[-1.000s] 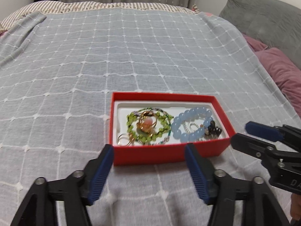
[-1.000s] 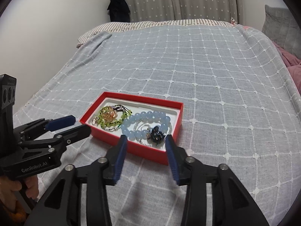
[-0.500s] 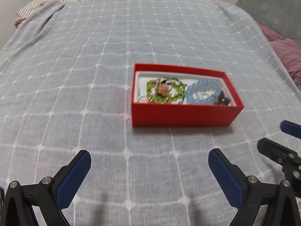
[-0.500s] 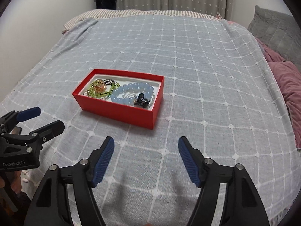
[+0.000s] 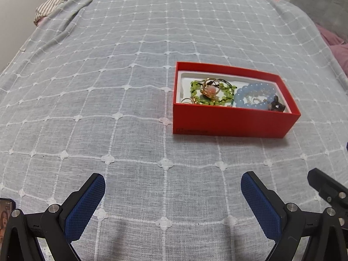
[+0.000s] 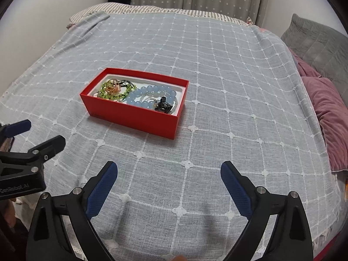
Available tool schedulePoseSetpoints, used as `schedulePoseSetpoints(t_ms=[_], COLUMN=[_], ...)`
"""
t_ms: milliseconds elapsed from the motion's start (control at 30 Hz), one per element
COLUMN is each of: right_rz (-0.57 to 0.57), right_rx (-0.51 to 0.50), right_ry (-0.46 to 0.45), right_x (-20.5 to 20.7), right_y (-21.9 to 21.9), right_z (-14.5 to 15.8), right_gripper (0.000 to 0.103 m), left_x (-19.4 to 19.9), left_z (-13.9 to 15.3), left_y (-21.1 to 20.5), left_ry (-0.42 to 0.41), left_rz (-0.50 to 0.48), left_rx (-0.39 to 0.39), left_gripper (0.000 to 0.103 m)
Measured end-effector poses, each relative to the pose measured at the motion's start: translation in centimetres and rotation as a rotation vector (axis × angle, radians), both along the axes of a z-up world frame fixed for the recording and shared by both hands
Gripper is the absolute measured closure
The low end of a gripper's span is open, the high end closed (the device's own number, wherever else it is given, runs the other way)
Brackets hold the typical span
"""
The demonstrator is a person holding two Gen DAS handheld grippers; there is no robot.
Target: Organize jewelry
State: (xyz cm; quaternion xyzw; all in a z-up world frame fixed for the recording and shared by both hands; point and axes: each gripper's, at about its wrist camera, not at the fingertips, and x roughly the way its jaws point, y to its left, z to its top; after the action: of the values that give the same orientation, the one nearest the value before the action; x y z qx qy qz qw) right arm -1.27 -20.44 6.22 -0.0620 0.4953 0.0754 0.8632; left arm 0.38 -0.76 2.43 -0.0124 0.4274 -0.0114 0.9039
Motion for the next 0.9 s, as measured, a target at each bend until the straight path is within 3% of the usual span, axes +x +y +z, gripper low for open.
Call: schedulePoseSetpoints(t_ms=[900], right_rz=[-0.008], right_rx=[0.013], right_ry=[0.045], right_x=[0.4], right_y=[0.2], right_z=[-1.3], right_gripper=[0.006], left_x=[0.1], left_z=[-0.2], left_y=[-0.7], left_ry=[0.008], left_rz=[-0.019], left_rx=[0.013], left_gripper=[0.001])
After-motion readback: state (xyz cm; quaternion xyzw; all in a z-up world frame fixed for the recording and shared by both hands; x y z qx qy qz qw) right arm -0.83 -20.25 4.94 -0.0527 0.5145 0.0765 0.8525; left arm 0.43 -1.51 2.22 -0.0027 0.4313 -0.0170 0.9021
